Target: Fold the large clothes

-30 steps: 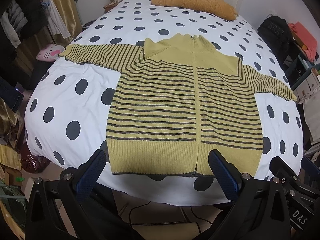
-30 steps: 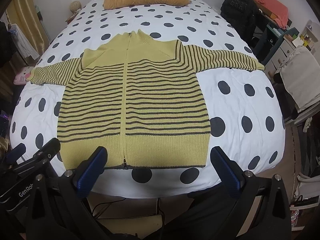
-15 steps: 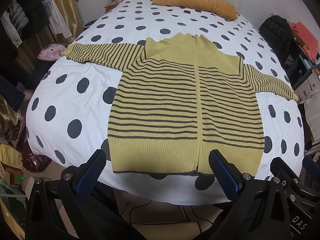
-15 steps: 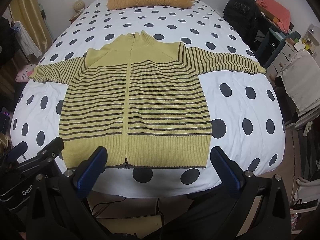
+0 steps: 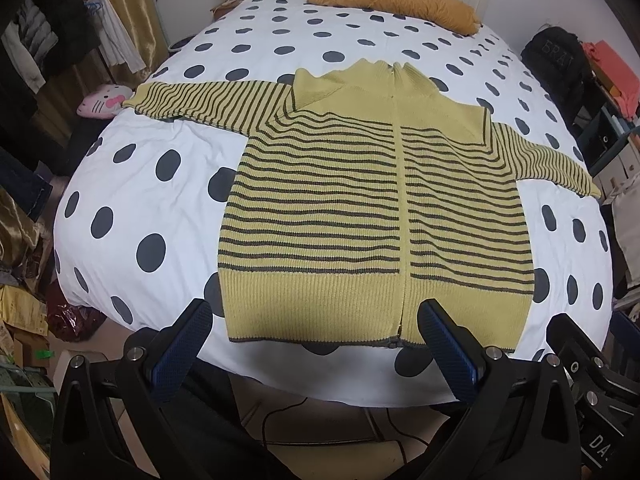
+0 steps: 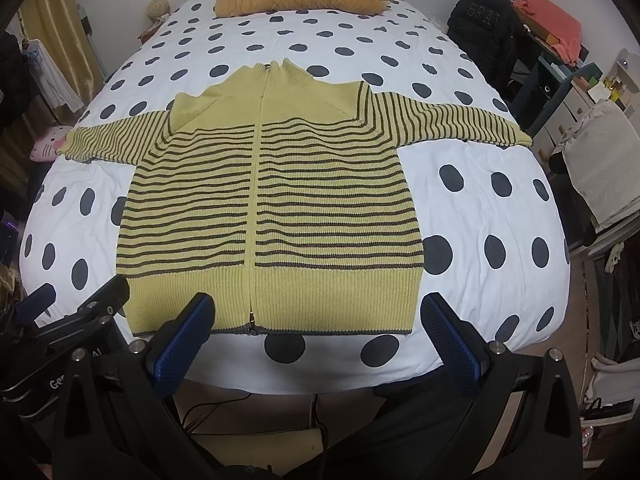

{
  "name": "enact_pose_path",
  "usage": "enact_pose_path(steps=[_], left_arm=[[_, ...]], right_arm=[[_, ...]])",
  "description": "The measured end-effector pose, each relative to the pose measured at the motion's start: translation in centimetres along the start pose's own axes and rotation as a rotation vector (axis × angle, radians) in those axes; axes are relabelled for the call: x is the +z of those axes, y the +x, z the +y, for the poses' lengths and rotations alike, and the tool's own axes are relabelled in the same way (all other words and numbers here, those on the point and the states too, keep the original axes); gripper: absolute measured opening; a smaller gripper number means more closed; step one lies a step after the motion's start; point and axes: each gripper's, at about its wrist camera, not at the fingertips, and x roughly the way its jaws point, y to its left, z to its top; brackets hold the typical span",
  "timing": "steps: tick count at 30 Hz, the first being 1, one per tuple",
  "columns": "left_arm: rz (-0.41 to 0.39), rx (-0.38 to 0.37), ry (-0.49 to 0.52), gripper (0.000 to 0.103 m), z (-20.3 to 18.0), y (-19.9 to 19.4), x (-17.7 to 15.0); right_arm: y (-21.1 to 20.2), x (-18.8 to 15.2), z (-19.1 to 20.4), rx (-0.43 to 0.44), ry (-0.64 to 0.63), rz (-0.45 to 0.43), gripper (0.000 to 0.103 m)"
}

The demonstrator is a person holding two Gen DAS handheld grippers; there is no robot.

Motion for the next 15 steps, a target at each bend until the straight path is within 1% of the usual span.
enact_pose_path(steps=[15], left_arm=[[0.019, 0.01, 0.002, 0.102, -0.03, 0.82, 0.08]], right_arm=[[0.66, -0.13, 0.27, 0.004, 0.0, 0.014, 0.102]])
